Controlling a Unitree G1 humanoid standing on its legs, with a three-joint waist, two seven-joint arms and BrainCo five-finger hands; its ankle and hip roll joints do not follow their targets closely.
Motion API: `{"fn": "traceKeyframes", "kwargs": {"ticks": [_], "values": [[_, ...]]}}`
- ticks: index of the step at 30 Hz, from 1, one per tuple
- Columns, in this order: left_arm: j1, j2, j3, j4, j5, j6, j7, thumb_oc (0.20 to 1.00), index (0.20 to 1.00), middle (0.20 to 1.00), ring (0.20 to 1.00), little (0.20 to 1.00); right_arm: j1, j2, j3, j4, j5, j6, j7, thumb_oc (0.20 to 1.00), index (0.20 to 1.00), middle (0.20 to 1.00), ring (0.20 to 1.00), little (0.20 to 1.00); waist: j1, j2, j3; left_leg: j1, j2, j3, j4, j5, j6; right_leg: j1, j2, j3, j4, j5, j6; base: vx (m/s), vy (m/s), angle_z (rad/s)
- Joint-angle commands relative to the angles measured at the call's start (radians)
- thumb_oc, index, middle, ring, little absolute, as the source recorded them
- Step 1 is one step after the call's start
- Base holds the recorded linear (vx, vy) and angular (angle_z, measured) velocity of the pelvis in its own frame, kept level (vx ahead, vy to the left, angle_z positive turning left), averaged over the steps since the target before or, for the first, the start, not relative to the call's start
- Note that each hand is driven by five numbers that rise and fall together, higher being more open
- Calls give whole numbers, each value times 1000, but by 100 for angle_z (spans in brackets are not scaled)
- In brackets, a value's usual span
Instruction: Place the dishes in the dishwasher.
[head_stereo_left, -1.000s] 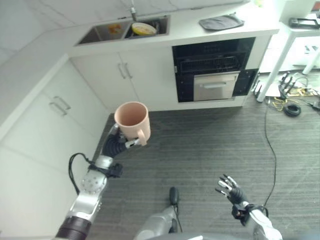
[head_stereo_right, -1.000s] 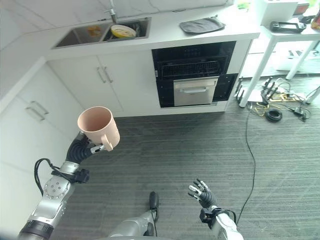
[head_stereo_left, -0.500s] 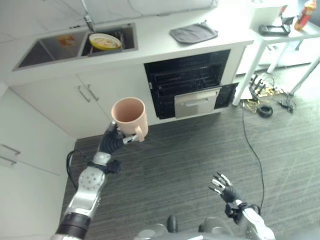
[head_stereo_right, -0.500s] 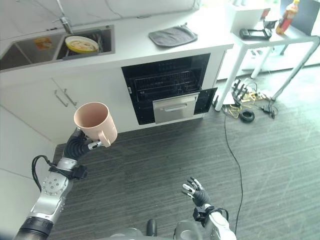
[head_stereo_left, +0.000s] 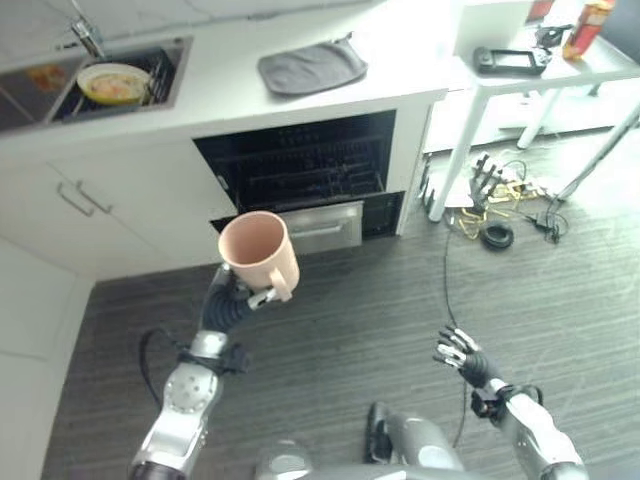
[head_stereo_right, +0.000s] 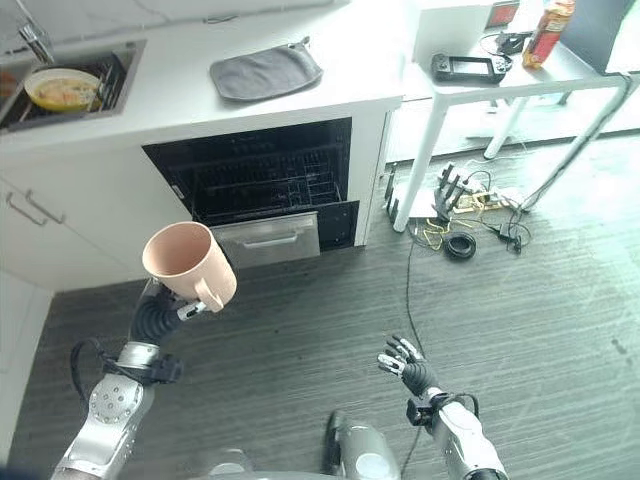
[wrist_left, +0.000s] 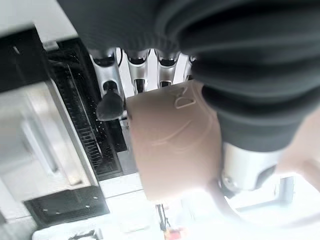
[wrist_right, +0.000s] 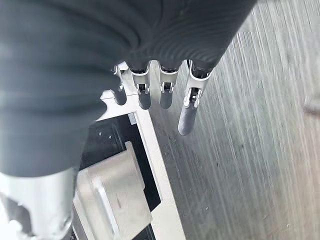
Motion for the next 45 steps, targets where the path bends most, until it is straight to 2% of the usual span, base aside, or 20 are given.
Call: {"fn": "traceKeyframes", "kwargs": {"ticks": [1, 4, 7, 10, 13, 15, 20, 21, 24, 25, 27, 28, 29, 33, 38, 43, 45], "values": [[-106, 20, 61, -4, -24, -68, -11, 200, 200, 200, 200, 200, 2, 34, 57, 26, 19, -52, -11, 1000, 1000, 1000, 1000, 1000, -26, 55, -13, 130, -186, 84, -391, -106, 31, 129, -56, 77, -144, 93, 185, 285, -48, 58], [-124, 21, 51, -9, -37, -44, 0, 200, 200, 200, 200, 200, -3, 39, 71, 39, 19, -68, -23, 1000, 1000, 1000, 1000, 1000, -13, 76, -9, 89, -155, 72, -556, 33, -18, 203, -29, 80, -180, 62, 181, 246, 55, 17], [-134, 22, 63, -6, -51, -35, -20, 200, 200, 200, 200, 200, 1, 37, 76, 35, 22, -82, -26, 1000, 1000, 1000, 1000, 1000, -10, 76, -9, 73, -115, 99, -584, 64, -25, 227, -43, 64, -193, 50, 182, 224, 131, -38], [-155, 27, 61, 7, -58, -35, -48, 200, 200, 200, 200, 200, 14, 34, 66, 27, 48, -89, -42, 1000, 1000, 1000, 1000, 1000, -23, 69, -17, 95, -102, 143, -571, 31, -28, 237, -79, 39, -174, 21, 192, 230, 264, -17], [-181, 31, 42, 24, -46, -30, -55, 200, 200, 200, 200, 200, 20, 36, 45, 49, 90, -97, -48, 1000, 1000, 1000, 1000, 1000, -24, 78, -20, 99, -124, 131, -537, 4, -9, 227, -106, 33, -147, 33, 201, 232, 352, 15], [-203, 36, 28, 33, -27, -28, -48, 200, 200, 200, 200, 200, 30, 56, 33, 46, 87, -105, -58, 1000, 1000, 1000, 1000, 1000, -23, 81, -29, 118, -168, 126, -522, -34, 23, 217, -144, 33, -127, 49, 227, 274, 411, 24], [-206, 44, 20, 33, -7, -15, -16, 200, 200, 200, 200, 200, 39, 84, 21, 26, 58, -94, -71, 1000, 1000, 1000, 1000, 1000, -21, 81, -38, 140, -225, 120, -510, -85, 82, 198, -176, 57, -78, 56, 248, 190, 325, 17], [-211, 42, 17, 34, 5, -11, -11, 200, 200, 200, 200, 200, 44, 100, 13, 16, 52, -91, -77, 1000, 1000, 1000, 1000, 1000, -22, 77, -42, 150, -253, 121, -520, -101, 115, 175, -196, 77, -12, 88, 259, 169, 346, 34], [-211, 43, 14, 32, 15, -6, -3, 200, 200, 200, 200, 200, 48, 110, 12, 8, 47, -92, -81, 1000, 1000, 1000, 1000, 1000, -19, 77, -40, 161, -270, 127, -532, -111, 135, 143, -210, 71, 73, 117, 258, 150, 237, 17], [-208, 45, 9, 25, 27, 2, 14, 200, 200, 200, 200, 200, 37, 112, 20, -6, 59, -83, -92, 1000, 1000, 1000, 1000, 1000, -26, 67, -33, 180, -288, 114, -562, -113, 144, 99, -119, 87, 77, 94, 241, 180, 58, 18], [-209, 48, 9, 16, 30, 5, 15, 200, 200, 200, 200, 200, 39, 106, 16, -21, 68, -80, -92, 1000, 1000, 1000, 1000, 1000, -41, 57, -29, 188, -299, 91, -572, -109, 137, 90, -61, 111, -37, 93, 228, 142, -62, 14], [-207, 50, 11, 15, 33, 2, 20, 200, 200, 200, 200, 200, 37, 104, 15, -25, 70, -78, -88, 1000, 1000, 1000, 1000, 1000, -44, 55, -29, 187, -300, 88, -576, -106, 134, 71, -52, 121, -82, 118, 233, 87, -154, 37], [-198, 55, 18, 19, 33, -14, 22, 200, 200, 200, 200, 200, 34, 103, 17, -27, 74, -83, -85, 1000, 1000, 1000, 1000, 1000, -60, 48, -15, 212, -308, 68, -585, -121, 140, 6, -43, 158, -100, 182, 253, 68, -150, 50], [-161, 39, 26, 15, 41, -48, 5, 200, 200, 200, 200, 200, 20, 85, -8, 1, 94, -99, -80, 1000, 1000, 1000, 1000, 1000, -49, 40, -42, 211, -300, 69, -581, -113, 117, 85, -13, 166, -215, 174, 227, 151, -235, 52], [-145, 42, 39, 0, 18, -41, 8, 200, 200, 200, 200, 200, 17, 72, -12, -7, 94, -101, -85, 1000, 1000, 1000, 1000, 1000, -49, 40, -54, 215, -296, 80, -575, -116, 104, 133, 0, 176, -287, 183, 219, 59, -93, 4], [-150, 44, 47, 2, 10, -22, -10, 200, 200, 200, 200, 200, 25, 67, -21, -5, 98, -96, -83, 1000, 1000, 1000, 1000, 1000, -58, 43, -61, 219, -289, 73, -573, -118, 95, 149, 16, 197, -295, 172, 210, 1, -82, -2], [-159, 44, 43, 8, 7, -21, -16, 200, 200, 200, 200, 200, 31, 68, -24, -8, 98, -97, -87, 1000, 1000, 1000, 1000, 1000, -66, 40, -62, 207, -289, 87, -520, -140, 95, 146, 14, 195, -277, 157, 203, -37, -66, 5]]}}
